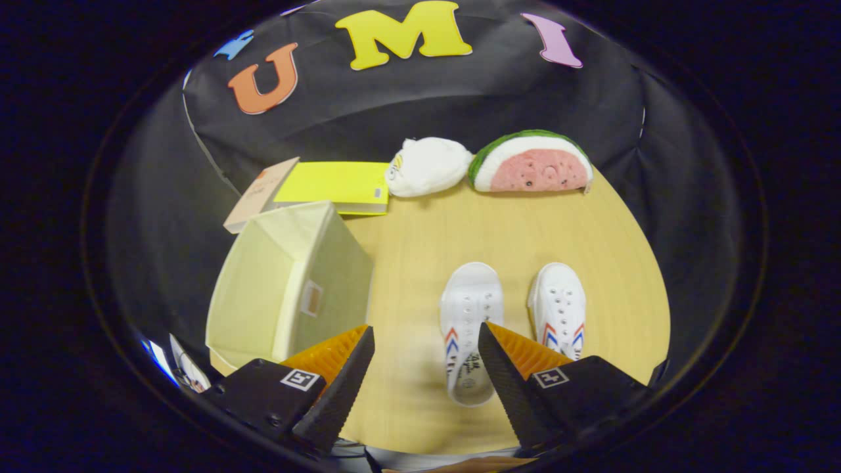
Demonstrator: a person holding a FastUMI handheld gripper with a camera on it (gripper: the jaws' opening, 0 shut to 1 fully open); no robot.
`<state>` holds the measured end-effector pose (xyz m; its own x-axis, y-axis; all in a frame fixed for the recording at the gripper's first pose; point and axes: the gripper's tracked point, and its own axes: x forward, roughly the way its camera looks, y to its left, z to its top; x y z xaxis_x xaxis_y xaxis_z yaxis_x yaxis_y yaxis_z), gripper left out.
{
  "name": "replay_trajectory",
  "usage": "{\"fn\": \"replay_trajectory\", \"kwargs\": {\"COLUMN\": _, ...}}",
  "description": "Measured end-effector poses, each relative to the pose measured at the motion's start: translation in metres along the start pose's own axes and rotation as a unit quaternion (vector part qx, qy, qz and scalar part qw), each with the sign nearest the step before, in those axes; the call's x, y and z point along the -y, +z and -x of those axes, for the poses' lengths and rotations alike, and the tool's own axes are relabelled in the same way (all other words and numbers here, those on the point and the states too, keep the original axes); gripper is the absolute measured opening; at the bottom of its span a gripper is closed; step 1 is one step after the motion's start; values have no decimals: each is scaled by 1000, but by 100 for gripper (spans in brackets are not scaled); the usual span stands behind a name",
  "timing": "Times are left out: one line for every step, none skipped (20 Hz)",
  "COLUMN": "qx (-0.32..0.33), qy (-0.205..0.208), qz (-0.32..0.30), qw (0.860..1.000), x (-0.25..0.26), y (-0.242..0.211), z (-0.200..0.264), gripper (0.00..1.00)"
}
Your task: Open the storage box then place both shoes into the box .Put the left shoe in first, then the right shoe, with the right side of both shoes facing outward in a uniform manner.
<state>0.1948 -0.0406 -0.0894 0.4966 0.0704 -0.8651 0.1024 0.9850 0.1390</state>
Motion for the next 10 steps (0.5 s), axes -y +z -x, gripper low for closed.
{"fn": "replay_trajectory", "kwargs": {"qx": -13, "qy": -10, "qz": 2, "qw": 1000, "x": 12, "y": -5, "z": -8, "gripper": 100}}
{"fn": "replay_trajectory", "kwargs": {"qx": -27, "qy": -19, "qz": 3, "qw": 999, "x": 24, "y": -9, "z": -16, "gripper": 100}}
{"fn": "replay_trajectory", "kwargs": {"qx": -42, "qy": -19, "qz": 5, "qw": 999, "x": 30, "y": -15, "z": -25, "gripper": 100}}
{"fn": "replay_trajectory", "kwargs": {"qx": -57, "qy": -16, "qz": 8, "qw": 998, "x": 35, "y": -20, "z": -34, "gripper": 100}}
{"fn": "replay_trajectory", "kwargs": {"qx": -71, "qy": -15, "qz": 10, "qw": 997, "x": 39, "y": -23, "z": -44, "gripper": 100}}
{"fn": "replay_trajectory", "kwargs": {"qx": -84, "qy": -17, "qz": 11, "qw": 996, "x": 44, "y": -27, "z": -53, "gripper": 100}}
{"fn": "replay_trajectory", "kwargs": {"qx": -93, "qy": -18, "qz": 11, "qw": 995, "x": 48, "y": -31, "z": -60, "gripper": 100}}
{"fn": "replay_trajectory", "kwargs": {"qx": -99, "qy": -16, "qz": 12, "qw": 995, "x": 52, "y": -33, "z": -67, "gripper": 100}}
{"fn": "replay_trajectory", "kwargs": {"qx": -106, "qy": -16, "qz": 12, "qw": 994, "x": 55, "y": -36, "z": -73, "gripper": 100}}
{"fn": "replay_trajectory", "kwargs": {"qx": -112, "qy": -19, "qz": 10, "qw": 993, "x": 60, "y": -39, "z": -78, "gripper": 100}}
